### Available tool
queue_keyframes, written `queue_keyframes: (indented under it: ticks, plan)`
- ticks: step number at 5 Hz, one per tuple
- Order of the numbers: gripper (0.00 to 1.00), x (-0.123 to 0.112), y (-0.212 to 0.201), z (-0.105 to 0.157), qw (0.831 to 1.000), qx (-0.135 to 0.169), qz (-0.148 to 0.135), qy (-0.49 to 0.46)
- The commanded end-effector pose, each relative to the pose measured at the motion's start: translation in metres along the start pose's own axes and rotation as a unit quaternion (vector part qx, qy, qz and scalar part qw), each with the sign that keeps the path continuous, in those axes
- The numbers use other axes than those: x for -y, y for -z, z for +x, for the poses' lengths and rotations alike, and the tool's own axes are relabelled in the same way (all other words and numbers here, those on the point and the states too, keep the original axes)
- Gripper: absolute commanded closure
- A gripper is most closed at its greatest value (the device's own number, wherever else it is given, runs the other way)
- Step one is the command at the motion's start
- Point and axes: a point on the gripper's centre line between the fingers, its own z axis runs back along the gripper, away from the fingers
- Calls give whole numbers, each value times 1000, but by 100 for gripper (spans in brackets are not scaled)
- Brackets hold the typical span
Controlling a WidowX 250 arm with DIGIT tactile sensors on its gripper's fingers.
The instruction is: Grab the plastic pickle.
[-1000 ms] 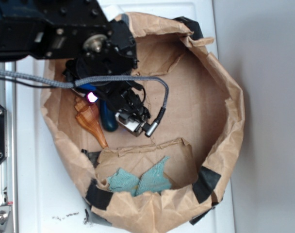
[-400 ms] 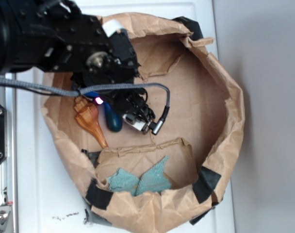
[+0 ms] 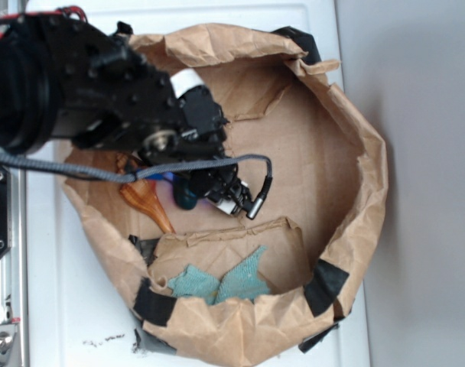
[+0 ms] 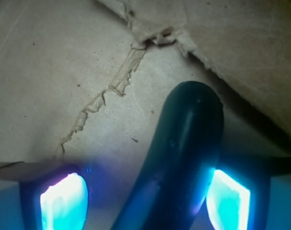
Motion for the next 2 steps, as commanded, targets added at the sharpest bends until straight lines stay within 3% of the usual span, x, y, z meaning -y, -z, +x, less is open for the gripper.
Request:
queue_keyframes:
  ticks: [1,2]
  plan:
    - [100,-2,4,-1,999,8,-8,34]
    - [100,1,-9,5,999,-3,-16,50]
